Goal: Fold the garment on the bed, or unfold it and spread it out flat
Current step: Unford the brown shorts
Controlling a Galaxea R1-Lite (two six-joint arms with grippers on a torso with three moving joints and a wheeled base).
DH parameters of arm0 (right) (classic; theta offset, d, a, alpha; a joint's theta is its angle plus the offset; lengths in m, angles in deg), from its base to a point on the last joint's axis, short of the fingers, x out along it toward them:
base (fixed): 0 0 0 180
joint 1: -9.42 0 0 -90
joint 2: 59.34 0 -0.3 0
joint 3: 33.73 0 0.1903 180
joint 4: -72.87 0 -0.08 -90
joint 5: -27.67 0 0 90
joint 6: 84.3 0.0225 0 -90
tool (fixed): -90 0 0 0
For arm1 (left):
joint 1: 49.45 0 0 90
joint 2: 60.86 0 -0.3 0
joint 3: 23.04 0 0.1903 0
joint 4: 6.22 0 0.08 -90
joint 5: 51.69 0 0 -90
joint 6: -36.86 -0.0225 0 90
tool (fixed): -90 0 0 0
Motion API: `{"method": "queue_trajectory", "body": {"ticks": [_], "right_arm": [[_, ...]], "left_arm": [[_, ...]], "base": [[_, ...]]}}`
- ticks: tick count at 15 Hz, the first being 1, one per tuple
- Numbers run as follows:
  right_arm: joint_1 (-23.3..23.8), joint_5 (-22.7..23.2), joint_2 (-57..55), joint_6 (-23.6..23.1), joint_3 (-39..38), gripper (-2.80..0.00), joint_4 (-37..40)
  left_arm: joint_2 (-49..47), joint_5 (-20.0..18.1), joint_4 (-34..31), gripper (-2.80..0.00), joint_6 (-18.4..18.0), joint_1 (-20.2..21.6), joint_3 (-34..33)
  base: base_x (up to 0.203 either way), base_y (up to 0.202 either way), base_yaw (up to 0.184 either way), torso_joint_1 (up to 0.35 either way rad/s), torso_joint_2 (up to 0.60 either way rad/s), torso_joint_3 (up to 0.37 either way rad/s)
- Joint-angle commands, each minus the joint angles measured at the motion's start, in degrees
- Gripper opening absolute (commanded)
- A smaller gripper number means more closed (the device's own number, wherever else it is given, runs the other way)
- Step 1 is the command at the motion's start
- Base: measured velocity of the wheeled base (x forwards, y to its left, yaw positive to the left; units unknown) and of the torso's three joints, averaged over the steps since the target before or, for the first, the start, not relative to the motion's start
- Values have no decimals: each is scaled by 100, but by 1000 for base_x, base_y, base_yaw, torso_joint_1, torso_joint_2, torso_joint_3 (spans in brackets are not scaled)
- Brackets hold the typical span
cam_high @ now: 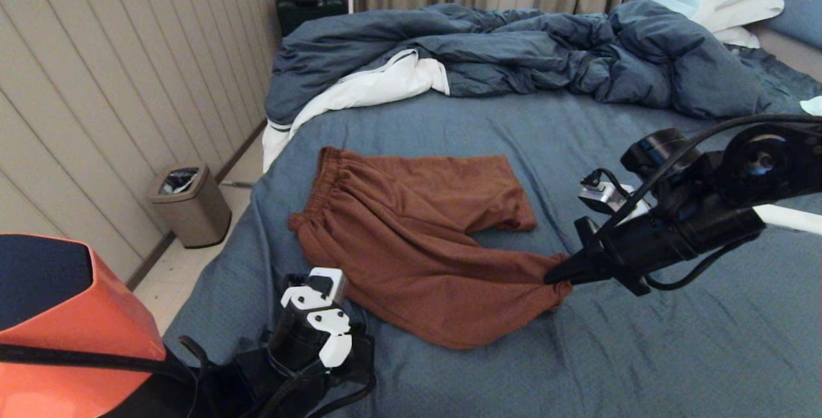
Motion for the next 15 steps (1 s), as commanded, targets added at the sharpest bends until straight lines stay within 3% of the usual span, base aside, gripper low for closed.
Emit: {"method": "queue_trajectory", "body": {"ticks": [1,9,15], "right_arm": [[151,35,-466,-175,189,-280,-104],[-269,-46,-1844,-70,2211,-280,-101],[-806,-108,-2302,-57,3109,-280,-149]], "left_arm": [[-22,14,32,-280,18,-1,1],[-31,14,39,-280,26,4,9],[-74,14,39,-280,26,4,18]], "base": [[0,0,0,0,0,0],[0,0,0,0,0,0],[0,0,0,0,0,0]]}}
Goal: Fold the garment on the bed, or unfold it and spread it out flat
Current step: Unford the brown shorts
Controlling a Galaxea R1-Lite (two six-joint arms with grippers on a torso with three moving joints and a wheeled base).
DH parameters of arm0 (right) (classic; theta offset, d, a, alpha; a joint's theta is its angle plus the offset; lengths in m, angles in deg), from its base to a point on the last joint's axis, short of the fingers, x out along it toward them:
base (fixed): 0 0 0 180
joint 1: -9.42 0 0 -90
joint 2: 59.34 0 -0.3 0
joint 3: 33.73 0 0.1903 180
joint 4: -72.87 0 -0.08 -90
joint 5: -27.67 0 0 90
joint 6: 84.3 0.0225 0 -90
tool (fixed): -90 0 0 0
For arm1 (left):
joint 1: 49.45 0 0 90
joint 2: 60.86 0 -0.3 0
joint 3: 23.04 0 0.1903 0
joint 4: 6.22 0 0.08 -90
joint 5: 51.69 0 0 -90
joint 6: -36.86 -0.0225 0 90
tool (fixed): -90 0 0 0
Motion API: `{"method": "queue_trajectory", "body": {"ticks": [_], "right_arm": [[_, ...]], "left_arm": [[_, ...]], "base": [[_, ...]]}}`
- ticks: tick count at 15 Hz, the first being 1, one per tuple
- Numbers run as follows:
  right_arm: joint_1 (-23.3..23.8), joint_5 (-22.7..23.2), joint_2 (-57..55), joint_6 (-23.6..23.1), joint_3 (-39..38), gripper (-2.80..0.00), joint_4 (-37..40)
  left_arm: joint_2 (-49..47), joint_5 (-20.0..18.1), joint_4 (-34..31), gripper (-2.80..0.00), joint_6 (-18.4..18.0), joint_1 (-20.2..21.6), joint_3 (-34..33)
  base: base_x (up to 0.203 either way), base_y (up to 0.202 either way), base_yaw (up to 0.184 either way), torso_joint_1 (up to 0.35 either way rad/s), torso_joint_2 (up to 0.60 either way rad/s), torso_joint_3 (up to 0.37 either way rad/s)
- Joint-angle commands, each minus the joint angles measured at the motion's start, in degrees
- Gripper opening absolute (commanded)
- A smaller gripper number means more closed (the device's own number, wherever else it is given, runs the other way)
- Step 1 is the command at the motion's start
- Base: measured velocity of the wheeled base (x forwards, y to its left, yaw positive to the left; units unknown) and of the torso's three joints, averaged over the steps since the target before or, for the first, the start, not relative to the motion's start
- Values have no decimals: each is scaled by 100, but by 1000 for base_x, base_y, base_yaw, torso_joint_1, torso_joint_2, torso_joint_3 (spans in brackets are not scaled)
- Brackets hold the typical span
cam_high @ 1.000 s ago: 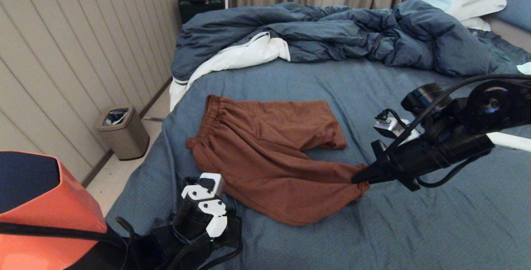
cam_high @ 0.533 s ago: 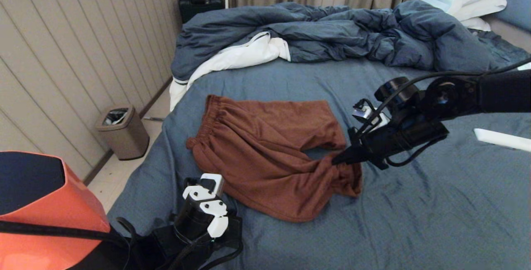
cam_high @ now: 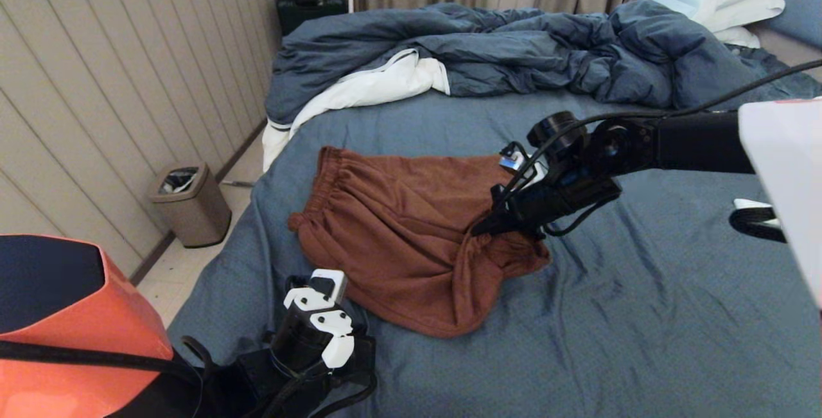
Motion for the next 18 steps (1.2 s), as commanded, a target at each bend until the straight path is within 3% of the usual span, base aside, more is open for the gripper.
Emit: {"method": "queue_trajectory", "body": {"ticks": [1,3,5,10,11,18], "right_arm": [[-89,-44,-334,18,343,-280,37],[-95,-221,-398,26,399,-280,45],[-136,-701,-343,42,299,-280,15],[-219,-778,-73,63,264,-280,27],[-225,-785,-17,72,251,0,27],[-228,-778,591,64,-59,0,51]], "left_arm": [[-15,13,31,-280,15,1,4],[-33,13,31,-280,15,1,4],[-50,13,39,-280,15,1,12],[-24,13,39,-280,15,1,4],[-14,13,39,-280,15,1,4],[-24,13,39,-280,15,1,4]], "base": [[0,0,0,0,0,0],[0,0,0,0,0,0],[0,0,0,0,0,0],[0,0,0,0,0,0],[0,0,0,0,0,0],[0,0,0,0,0,0]]}}
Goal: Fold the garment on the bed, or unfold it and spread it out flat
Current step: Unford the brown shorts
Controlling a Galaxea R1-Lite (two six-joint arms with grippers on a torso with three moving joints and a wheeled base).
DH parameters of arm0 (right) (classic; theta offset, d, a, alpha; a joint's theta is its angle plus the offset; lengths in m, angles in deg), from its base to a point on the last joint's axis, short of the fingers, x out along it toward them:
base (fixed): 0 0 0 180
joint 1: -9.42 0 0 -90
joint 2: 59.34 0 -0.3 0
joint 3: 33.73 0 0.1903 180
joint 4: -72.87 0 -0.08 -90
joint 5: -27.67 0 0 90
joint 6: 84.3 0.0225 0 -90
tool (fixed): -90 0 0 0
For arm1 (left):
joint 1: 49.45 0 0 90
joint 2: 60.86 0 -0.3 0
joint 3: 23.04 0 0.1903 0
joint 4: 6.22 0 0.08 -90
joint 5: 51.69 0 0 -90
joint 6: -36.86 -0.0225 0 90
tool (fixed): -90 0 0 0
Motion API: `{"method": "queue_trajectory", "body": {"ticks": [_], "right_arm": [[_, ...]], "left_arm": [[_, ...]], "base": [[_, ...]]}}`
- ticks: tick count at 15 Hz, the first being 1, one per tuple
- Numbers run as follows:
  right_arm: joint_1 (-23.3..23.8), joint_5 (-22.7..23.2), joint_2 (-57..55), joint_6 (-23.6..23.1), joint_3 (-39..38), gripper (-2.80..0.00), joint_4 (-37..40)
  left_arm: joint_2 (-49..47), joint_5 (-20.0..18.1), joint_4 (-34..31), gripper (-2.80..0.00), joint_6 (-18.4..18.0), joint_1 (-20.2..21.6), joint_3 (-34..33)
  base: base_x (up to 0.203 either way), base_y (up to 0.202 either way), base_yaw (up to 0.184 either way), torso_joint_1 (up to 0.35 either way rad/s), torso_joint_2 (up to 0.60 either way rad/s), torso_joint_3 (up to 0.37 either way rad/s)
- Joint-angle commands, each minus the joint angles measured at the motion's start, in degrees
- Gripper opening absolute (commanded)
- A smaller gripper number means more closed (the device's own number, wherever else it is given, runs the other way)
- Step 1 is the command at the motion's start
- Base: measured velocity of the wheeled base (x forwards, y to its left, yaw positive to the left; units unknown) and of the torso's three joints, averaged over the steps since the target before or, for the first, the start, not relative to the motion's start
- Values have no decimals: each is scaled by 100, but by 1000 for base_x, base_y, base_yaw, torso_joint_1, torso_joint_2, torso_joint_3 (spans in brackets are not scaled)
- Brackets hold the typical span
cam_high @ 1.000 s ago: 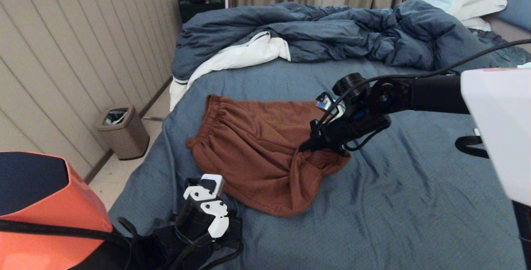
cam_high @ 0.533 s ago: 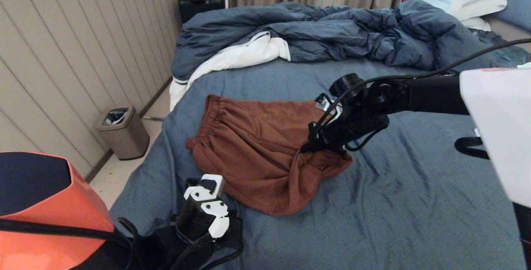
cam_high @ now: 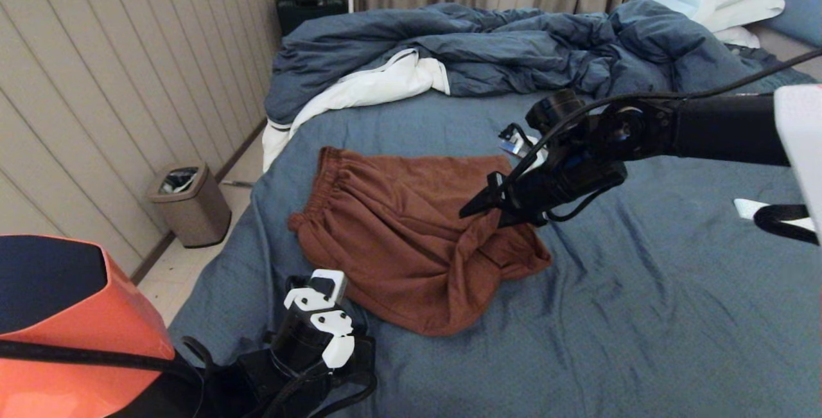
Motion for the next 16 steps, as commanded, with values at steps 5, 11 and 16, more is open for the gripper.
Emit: {"method": "queue_trajectory", "body": {"ticks": [5,11,16], "right_arm": [[69,69,1247,-47,-1621,0,-25],[166,228,1508,-255,-3032,0,-1070],[44,247,1043,-300,-3473,0,-1363]], "left_arm": [[-2,14,31,-280,19,-1,1],[-36,14,47,-280,19,-1,1],[-17,14,101,-280,10,-1,-16]], "base": [[0,0,0,0,0,0],[0,0,0,0,0,0],[0,0,0,0,0,0]]}}
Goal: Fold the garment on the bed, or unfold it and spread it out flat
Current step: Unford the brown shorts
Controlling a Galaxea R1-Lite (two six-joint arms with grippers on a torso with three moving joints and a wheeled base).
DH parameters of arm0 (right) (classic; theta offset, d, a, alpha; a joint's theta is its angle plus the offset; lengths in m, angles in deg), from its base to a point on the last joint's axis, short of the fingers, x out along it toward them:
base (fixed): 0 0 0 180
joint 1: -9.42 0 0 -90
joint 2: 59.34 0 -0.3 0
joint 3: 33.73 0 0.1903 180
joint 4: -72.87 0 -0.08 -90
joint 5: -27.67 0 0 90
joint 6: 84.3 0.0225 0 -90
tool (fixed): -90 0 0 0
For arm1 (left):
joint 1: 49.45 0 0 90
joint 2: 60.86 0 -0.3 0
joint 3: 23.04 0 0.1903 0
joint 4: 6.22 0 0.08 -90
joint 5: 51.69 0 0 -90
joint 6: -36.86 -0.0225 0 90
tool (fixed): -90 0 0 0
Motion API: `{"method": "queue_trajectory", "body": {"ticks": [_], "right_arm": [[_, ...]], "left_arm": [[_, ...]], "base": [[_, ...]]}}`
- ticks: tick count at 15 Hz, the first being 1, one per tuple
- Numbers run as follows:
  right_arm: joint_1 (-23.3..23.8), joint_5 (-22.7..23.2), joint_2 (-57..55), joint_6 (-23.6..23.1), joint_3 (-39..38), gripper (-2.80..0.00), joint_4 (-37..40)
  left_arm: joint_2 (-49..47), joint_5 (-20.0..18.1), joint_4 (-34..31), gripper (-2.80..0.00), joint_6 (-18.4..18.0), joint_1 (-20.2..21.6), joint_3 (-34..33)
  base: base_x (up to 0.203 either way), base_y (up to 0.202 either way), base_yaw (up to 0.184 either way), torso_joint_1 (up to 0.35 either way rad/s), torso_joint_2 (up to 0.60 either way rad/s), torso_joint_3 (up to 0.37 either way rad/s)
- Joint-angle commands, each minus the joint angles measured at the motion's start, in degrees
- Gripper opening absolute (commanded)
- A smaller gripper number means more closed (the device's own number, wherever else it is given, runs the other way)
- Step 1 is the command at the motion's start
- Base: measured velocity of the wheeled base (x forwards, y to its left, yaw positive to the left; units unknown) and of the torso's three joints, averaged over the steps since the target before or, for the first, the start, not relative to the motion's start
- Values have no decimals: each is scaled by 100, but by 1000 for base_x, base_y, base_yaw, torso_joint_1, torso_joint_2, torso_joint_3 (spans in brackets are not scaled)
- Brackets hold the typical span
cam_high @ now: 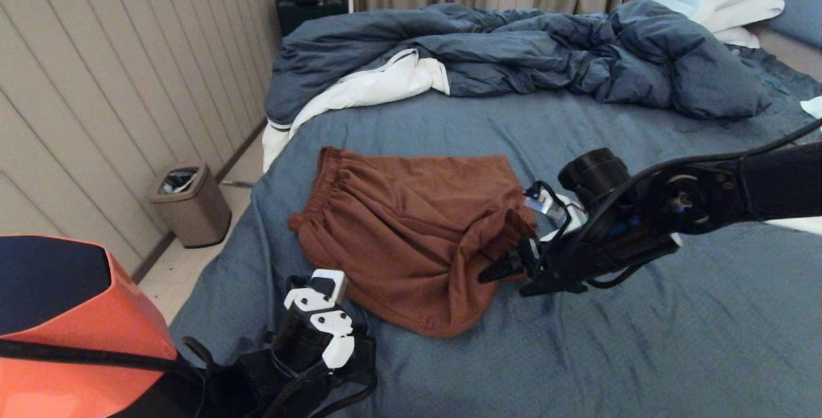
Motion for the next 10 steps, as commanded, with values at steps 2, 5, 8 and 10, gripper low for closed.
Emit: {"method": "queue_trajectory", "body": {"ticks": [2,5,8,10], "right_arm": [[-154,17,-309,-50,-115,0,-110],[-329,25,-310,-34,-105,0,-130],[-374,8,-451,-51,-230,0,-665],[-358,5,-583,-8,-247,0,-998]], "left_arm": [[13,10,39,-280,26,-1,-3],[30,19,39,-280,25,-1,-3],[39,19,39,-280,26,-1,-3],[39,19,39,-280,25,-1,-3]], "base": [[0,0,0,0,0,0],[0,0,0,0,0,0],[0,0,0,0,0,0],[0,0,0,0,0,0]]}}
